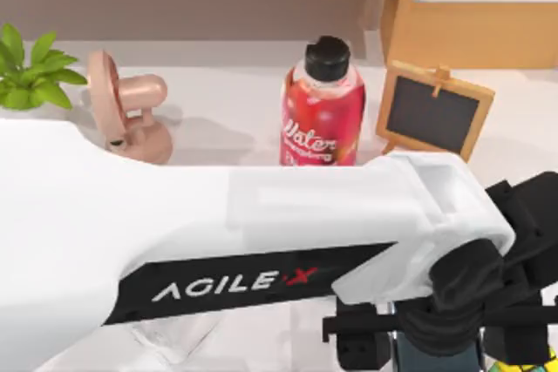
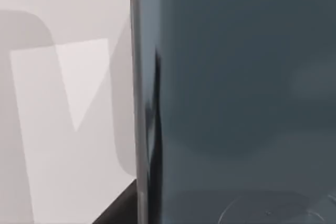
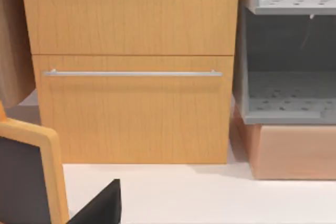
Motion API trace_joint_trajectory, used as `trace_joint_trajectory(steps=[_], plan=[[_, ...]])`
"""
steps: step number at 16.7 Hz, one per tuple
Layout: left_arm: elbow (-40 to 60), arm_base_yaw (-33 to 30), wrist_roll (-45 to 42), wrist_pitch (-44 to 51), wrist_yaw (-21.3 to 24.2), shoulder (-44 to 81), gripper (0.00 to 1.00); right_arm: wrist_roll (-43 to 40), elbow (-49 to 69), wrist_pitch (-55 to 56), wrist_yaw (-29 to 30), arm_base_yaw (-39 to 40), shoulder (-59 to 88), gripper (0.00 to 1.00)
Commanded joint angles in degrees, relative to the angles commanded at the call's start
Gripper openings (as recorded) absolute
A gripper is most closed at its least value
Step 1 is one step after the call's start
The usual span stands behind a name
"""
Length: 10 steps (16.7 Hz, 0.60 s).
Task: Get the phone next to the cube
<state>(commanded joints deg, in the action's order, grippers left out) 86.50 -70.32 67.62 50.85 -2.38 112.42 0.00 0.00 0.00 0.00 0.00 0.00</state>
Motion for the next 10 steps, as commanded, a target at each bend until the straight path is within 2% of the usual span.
trace_joint_trajectory(steps=[10], plan=[[-6.0,1.2,-0.1,-0.2,1.9,7.2,0.0,0.0,0.0,0.0,0.0,0.0,0.0,1.0]])
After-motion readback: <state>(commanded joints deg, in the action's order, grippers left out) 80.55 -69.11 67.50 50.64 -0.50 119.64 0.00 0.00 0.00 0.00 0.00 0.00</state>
